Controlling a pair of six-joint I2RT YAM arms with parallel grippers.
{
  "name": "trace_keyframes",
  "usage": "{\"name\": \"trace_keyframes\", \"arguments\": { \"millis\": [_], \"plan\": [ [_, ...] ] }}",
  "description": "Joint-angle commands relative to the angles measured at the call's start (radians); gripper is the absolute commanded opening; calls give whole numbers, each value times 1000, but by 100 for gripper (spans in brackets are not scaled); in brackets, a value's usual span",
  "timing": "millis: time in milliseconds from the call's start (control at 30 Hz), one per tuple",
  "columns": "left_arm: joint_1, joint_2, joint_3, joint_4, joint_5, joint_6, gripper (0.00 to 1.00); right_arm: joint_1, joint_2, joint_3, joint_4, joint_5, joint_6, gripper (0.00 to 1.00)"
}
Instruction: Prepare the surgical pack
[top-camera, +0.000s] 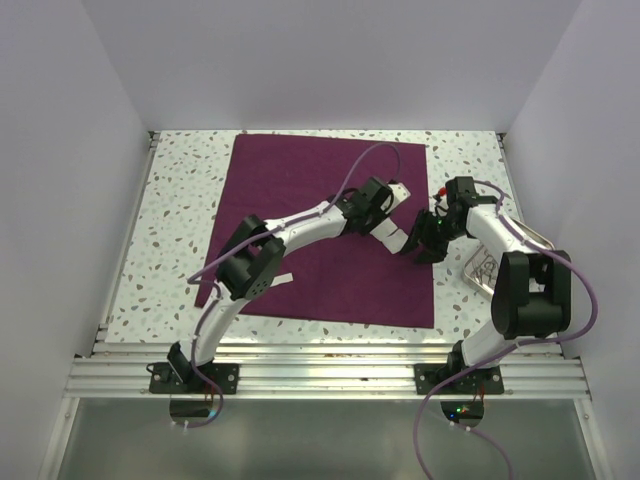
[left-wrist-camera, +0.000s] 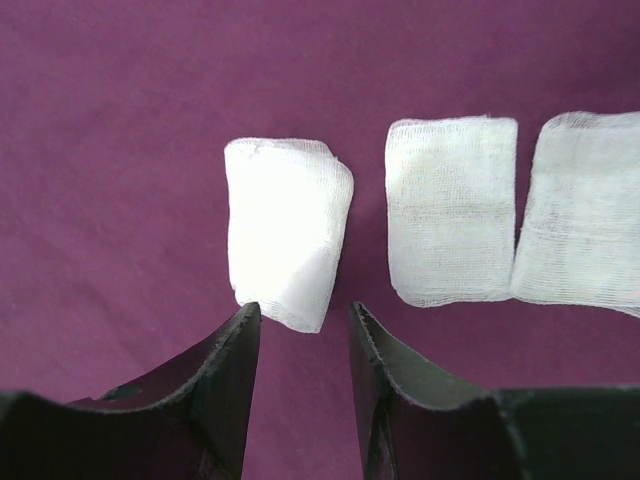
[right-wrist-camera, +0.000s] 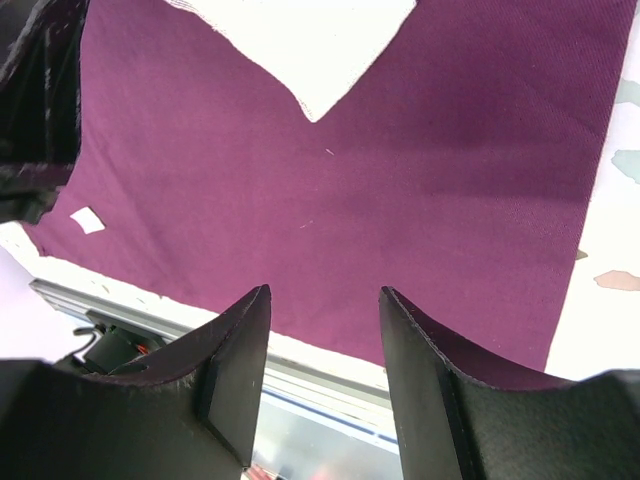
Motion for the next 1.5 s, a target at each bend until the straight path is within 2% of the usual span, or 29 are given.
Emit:
{"name": "trace_keyframes", "arguments": {
  "millis": [0,333,467,800,900,1167,1467],
  "plan": [
    [-5,21,42,57,-32,46,43,-3,5,18,1,-17,-10,51],
    [-5,45,42,69,-47,58,42,-3,13,27,2,-17,-4,51],
    [-5,64,46,75,-47,57,36,-3,13,22,2,-18,1,51],
    [-5,78,39,113,-92,89,33,-3,19,28,-8,-20,-1,51],
    [-4,81,36,123,-103,97,28,-3,14,33,-10,-20,1,51],
    [5,93,84,101,-69,79,2,-3,13,62,-25,-26,4,51],
    [50,-27,126,-1,45,-39,0,-3,8,91,24,-86,114,51]
  ]
}}
